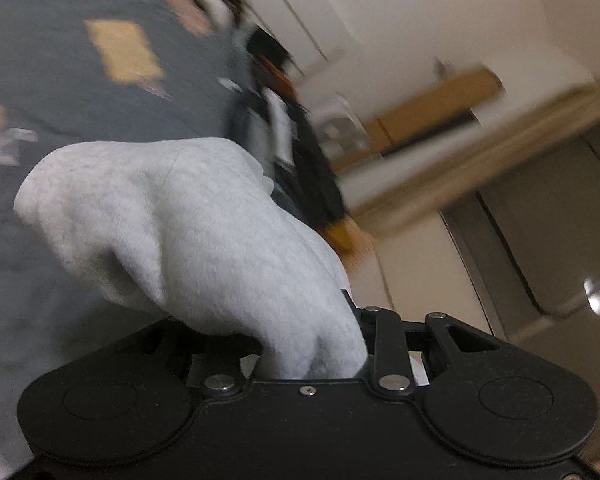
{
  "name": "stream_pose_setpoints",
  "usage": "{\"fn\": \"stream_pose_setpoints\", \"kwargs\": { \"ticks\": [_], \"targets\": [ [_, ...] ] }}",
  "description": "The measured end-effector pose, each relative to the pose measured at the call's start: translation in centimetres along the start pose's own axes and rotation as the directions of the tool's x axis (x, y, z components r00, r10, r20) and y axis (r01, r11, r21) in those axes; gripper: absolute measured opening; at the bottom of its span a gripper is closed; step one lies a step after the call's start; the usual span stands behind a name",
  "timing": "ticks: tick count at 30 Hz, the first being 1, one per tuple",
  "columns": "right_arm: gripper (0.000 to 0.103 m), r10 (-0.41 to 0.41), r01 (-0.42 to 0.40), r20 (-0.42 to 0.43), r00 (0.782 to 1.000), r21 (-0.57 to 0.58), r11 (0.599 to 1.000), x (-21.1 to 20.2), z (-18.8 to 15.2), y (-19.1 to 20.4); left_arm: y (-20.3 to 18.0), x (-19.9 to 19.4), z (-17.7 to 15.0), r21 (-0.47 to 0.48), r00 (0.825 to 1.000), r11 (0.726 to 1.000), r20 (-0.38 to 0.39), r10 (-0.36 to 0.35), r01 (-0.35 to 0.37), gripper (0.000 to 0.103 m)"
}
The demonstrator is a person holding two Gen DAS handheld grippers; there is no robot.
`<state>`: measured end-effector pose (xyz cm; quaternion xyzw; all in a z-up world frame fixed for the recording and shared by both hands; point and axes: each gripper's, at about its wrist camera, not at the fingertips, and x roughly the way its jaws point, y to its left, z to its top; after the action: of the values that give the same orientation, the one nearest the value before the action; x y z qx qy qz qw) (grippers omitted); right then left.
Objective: Fold clothes
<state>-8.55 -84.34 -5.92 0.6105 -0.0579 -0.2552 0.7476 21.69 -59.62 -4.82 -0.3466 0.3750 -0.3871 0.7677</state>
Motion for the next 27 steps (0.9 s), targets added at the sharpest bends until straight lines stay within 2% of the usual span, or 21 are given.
{"fn": "stream_pose_setpoints", "kwargs": {
  "ticks": [4,8,11,13,15,16,17,19,20,21,23,27],
  "targets": [
    [0.038,0.005,-0.006,0.145,0.989,0.007,1.0,-0.8,3.7,-1.1,-4.5,7.6,-0.2,0.09,0.991,0.991,-0.1,-0.09,0.099,0.029],
    [0.038,0.029,-0.033,0.28,0.96,0.007,0.999,0.5,5.4,-2.1,-9.0,15.2,-0.4,0.169,0.964,0.964,-0.206,-0.169,0.205,0.029],
    [0.038,0.056,-0.065,0.371,0.927,0.014,0.998,0.4,4.9,-4.0,-9.9,18.9,-1.7,0.223,0.928,0.922,-0.273,-0.253,0.316,0.029],
    [0.038,0.045,-0.05,0.424,0.904,0.0,0.999,1.0,3.1,-5.8,-7.8,21.4,-2.5,0.239,0.9,0.899,-0.335,-0.278,0.366,0.029],
    [0.038,0.011,-0.016,0.446,0.895,0.007,1.0,1.9,1.2,-8.3,-5.0,24.0,-3.3,0.246,0.87,0.882,-0.403,-0.284,0.402,0.029],
    [0.038,-0.028,0.023,0.44,0.898,0.015,1.0,2.3,-0.3,-9.8,-3.3,25.4,-3.8,0.253,0.857,0.879,-0.441,-0.268,0.404,0.029],
    [0.038,-0.067,0.063,0.433,0.899,0.024,0.998,2.6,-1.8,-11.2,-1.3,26.9,-4.5,0.267,0.851,0.889,-0.481,-0.213,0.373,0.029],
    [0.038,-0.184,0.165,0.366,0.912,0.083,0.983,4.4,-4.3,-14.4,2.4,29.1,-5.3,0.29,0.839,0.911,-0.534,-0.099,0.292,0.03],
    [0.038,-0.243,0.218,0.321,0.915,0.114,0.969,5.3,-5.4,-16.1,3.1,29.3,-5.2,0.293,0.84,0.914,-0.535,-0.088,0.282,0.03],
    [0.038,-0.266,0.244,0.3,0.916,0.107,0.964,6.1,-6.5,-17.2,3.9,29.6,-5.2,0.296,0.841,0.916,-0.536,-0.076,0.272,0.031],
    [0.039,-0.242,0.272,0.339,0.909,-0.042,0.961,6.4,-8.4,-16.3,5.5,30.0,-5.1,0.301,0.842,0.92,-0.537,-0.053,0.251,0.031],
    [0.039,-0.242,0.267,0.354,0.903,-0.024,0.963,7.6,-8.2,-15.0,7.9,30.9,-4.9,0.323,0.842,0.92,-0.54,-0.013,0.221,0.031]
  ]
}}
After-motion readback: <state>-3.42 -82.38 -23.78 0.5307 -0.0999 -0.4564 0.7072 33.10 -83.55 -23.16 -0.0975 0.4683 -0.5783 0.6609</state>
